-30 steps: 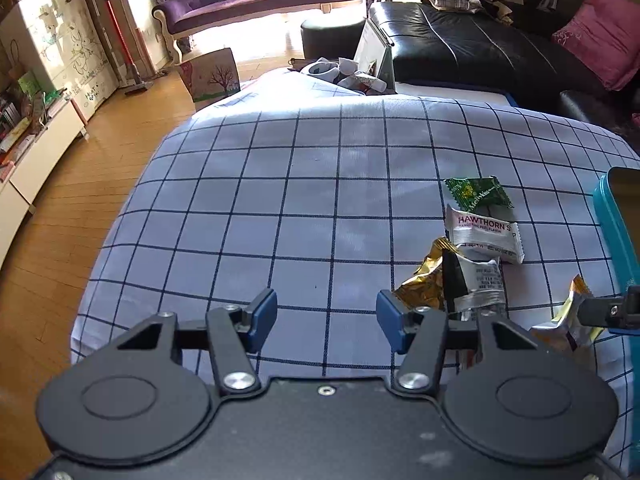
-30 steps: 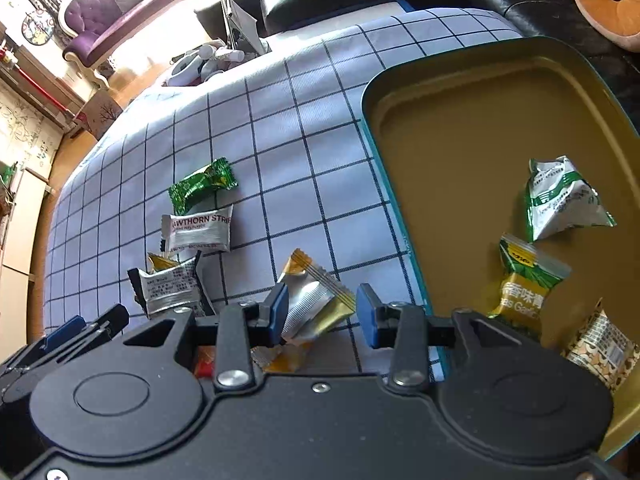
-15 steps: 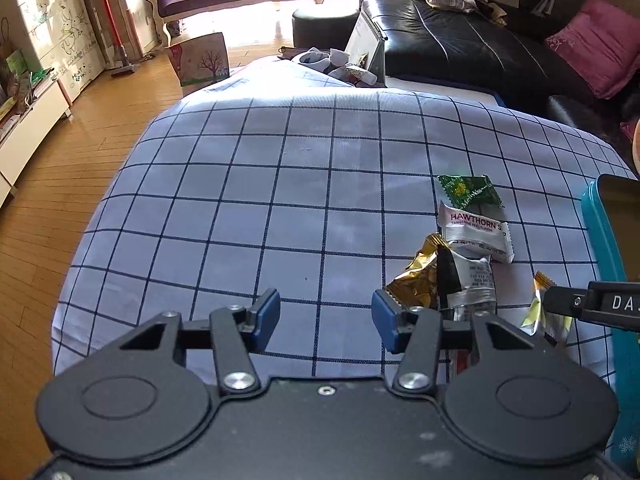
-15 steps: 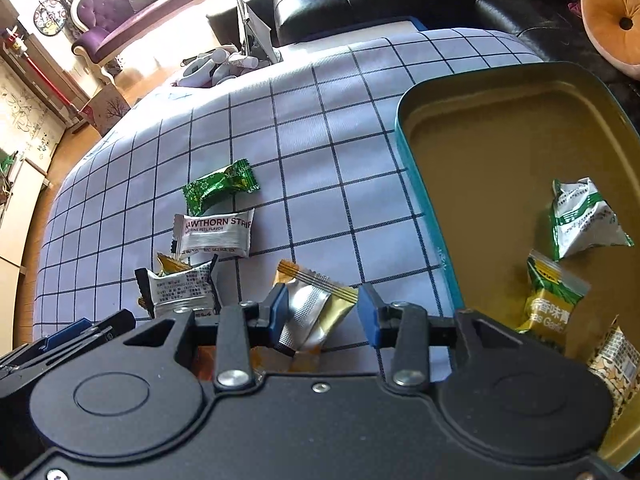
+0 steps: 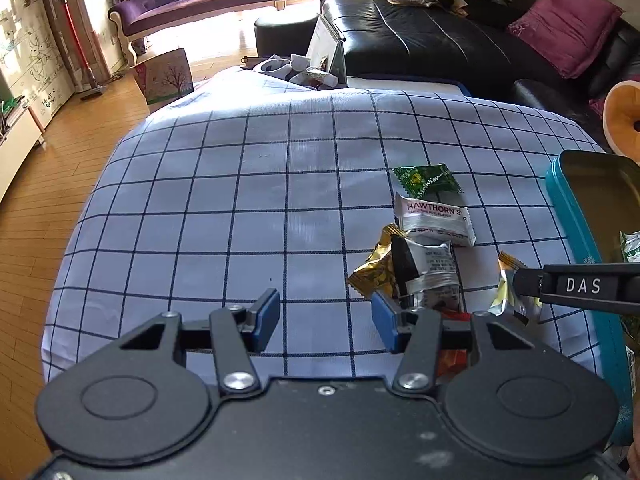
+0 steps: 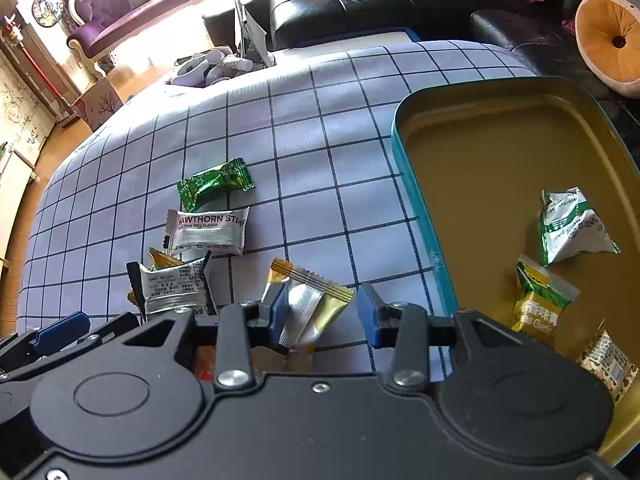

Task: Organize snacks
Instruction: 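Grasp the gold-white wrapped candy with right gripper, then lower left gripper onto white printed packet and close on it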

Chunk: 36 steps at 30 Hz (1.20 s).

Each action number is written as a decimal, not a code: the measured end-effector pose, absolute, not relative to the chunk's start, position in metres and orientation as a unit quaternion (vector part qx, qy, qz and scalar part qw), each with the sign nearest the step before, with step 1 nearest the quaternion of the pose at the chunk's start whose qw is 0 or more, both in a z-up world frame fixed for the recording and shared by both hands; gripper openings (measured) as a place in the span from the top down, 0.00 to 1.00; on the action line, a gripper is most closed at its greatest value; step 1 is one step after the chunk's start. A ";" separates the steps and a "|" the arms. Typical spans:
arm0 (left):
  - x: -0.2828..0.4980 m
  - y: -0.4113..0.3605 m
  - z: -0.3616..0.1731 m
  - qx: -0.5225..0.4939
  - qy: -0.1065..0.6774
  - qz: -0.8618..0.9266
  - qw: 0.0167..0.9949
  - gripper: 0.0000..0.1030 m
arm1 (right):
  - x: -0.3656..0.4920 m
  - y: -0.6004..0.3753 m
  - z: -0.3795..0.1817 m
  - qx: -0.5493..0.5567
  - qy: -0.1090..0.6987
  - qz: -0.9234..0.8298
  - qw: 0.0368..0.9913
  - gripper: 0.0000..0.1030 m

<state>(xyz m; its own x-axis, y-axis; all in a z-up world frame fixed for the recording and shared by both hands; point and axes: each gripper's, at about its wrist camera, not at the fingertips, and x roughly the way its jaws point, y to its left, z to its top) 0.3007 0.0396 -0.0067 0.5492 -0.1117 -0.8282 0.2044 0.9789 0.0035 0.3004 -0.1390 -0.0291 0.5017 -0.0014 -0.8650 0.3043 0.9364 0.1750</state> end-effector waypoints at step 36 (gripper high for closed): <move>0.300 0.059 0.003 0.025 0.440 -0.055 0.896 0.48 | 0.302 -0.137 -0.039 0.263 0.487 -0.052 0.831 0.51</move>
<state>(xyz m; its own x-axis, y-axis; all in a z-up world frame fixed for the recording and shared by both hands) 0.2997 0.0591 0.0026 0.6072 -0.0760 -0.7909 0.1194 0.9928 -0.0038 0.3021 -0.1375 -0.0385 0.5194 0.1700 -0.8375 0.3421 0.8567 0.3860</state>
